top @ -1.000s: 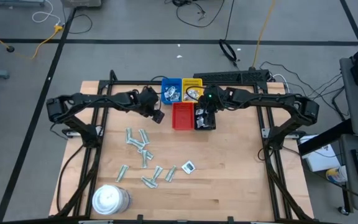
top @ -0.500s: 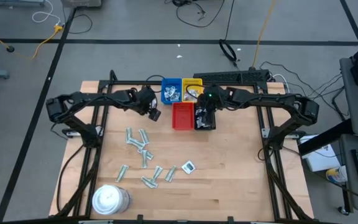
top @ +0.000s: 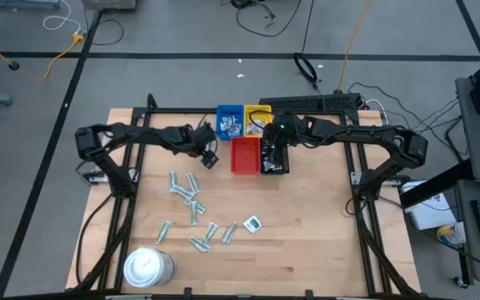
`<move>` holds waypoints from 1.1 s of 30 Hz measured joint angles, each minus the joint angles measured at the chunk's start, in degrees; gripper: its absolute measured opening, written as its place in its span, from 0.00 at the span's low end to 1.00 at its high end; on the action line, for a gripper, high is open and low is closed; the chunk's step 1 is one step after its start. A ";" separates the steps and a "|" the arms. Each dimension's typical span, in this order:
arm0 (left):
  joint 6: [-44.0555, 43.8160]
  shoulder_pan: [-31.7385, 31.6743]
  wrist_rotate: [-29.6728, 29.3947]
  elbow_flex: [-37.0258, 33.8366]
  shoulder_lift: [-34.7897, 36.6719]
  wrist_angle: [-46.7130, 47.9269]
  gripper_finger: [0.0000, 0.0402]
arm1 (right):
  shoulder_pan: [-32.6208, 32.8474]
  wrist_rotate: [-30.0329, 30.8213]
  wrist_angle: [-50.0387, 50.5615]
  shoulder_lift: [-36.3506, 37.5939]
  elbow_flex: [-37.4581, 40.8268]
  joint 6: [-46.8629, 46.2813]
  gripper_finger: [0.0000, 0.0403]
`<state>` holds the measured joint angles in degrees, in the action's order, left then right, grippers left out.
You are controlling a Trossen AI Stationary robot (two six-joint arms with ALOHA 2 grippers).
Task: Pick & Place First Aid Supplies
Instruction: Put the towelette pack into the black bin
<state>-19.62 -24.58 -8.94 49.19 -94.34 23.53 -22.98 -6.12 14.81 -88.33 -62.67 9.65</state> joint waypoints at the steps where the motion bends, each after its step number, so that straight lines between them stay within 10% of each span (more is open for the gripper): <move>1: 0.04 0.02 -0.25 0.00 -1.20 -0.27 0.70 | 0.00 -0.04 -0.01 0.00 0.00 0.00 0.60; 10: 0.34 -0.74 2.76 0.17 -4.18 -2.41 0.56 | 0.39 -0.14 -0.03 0.00 0.00 0.46 0.60; 20: -0.39 -0.91 7.71 0.09 -2.75 0.40 0.05 | 0.39 -0.03 -0.97 0.00 0.00 0.44 0.60; 33: 13.45 -0.80 23.65 -0.24 7.02 -7.99 0.02 | 0.61 -9.58 -11.91 0.00 0.00 -7.37 0.60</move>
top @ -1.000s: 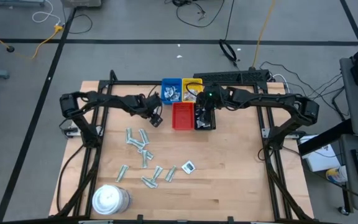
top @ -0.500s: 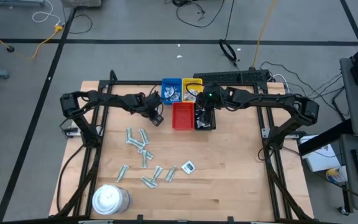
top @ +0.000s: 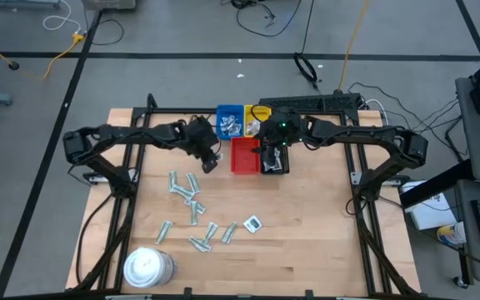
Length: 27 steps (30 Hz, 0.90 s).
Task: Pick & Place First Aid Supplies
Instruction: Put the towelette pack into the black bin
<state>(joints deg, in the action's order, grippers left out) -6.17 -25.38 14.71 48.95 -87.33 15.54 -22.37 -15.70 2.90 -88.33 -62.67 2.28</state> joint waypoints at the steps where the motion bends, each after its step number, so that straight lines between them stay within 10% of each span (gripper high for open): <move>1: 0.51 -0.08 1.26 -0.04 0.07 -2.98 0.02 | 0.00 -0.14 -0.88 0.02 -0.02 -0.59 0.60; 13: -6.54 1.98 16.69 -4.59 -0.02 -40.75 0.01 | 0.17 -8.18 -8.46 0.01 0.00 -4.21 0.60; 21: -10.84 4.13 18.28 -4.59 -0.03 -42.86 0.01 | 2.27 -10.14 -12.51 0.02 0.00 -3.63 0.58; 27: -12.03 4.89 17.07 -4.59 -0.03 -42.74 0.01 | 3.42 -10.19 -12.44 0.01 0.00 -3.54 0.34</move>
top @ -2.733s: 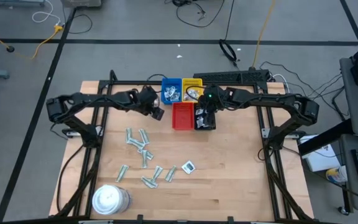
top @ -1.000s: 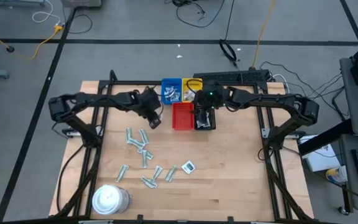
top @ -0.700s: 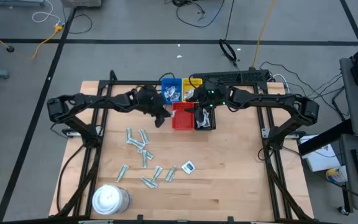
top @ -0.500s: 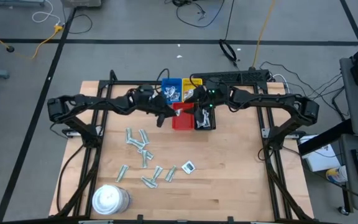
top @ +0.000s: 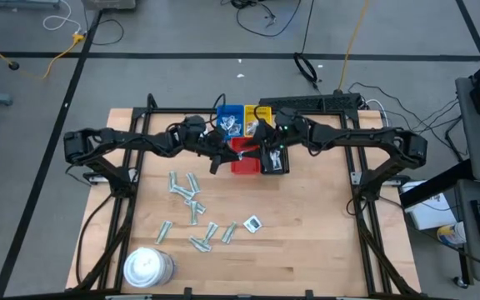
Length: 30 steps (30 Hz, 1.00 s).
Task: Pick & Place First Aid Supplies
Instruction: Put the towelette pack into the black bin
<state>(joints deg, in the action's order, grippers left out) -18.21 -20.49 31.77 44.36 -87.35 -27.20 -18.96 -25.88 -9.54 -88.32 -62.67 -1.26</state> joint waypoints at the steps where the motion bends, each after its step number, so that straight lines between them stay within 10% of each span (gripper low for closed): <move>1: -0.35 -0.02 -0.07 0.00 0.00 0.02 0.01 | 0.02 -0.08 0.00 0.01 0.00 -0.08 0.28; 6: -0.78 0.02 -0.27 0.00 0.00 -0.17 0.01 | -0.28 -3.86 0.10 0.01 -0.01 -0.97 0.03; 14: -4.17 0.02 -0.10 0.00 0.00 -0.57 0.04 | -0.20 -4.01 0.83 0.01 -0.04 -1.50 0.00; 30: -15.57 -3.27 7.47 0.04 0.07 6.32 0.50 | -5.44 2.10 34.95 2.86 -4.74 8.03 0.00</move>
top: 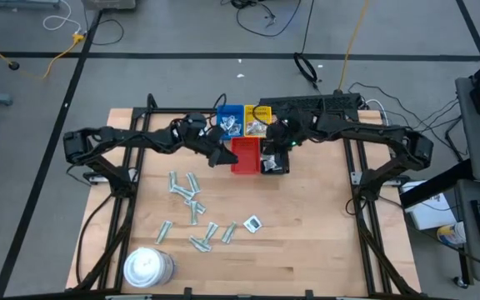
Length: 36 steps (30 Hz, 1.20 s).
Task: Pick & Place First Aid Supplies
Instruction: Put the towelette pack into the black bin
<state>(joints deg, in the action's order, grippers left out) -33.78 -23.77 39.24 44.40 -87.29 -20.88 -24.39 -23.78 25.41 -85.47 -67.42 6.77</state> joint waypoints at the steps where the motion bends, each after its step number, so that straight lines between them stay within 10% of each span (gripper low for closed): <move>1: -0.51 0.06 0.25 0.00 0.00 0.02 0.51 | -0.03 1.58 1.93 -0.42 -1.01 0.92 0.00; 10: -1.46 0.21 1.82 0.00 0.00 -0.23 0.53 | -0.67 12.62 12.23 -2.91 -3.47 5.79 0.00; 27: -1.94 0.17 1.40 0.00 0.00 -0.24 0.53 | 1.23 21.80 -7.49 -3.51 11.19 9.35 0.02; 36: -2.43 0.17 1.38 0.00 0.00 -0.24 0.53 | 3.53 25.30 -9.66 -3.48 12.37 10.89 0.27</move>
<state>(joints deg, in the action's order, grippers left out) -36.21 -23.59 40.62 44.40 -87.29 -21.12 -20.86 1.52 15.75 -88.95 -55.05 17.66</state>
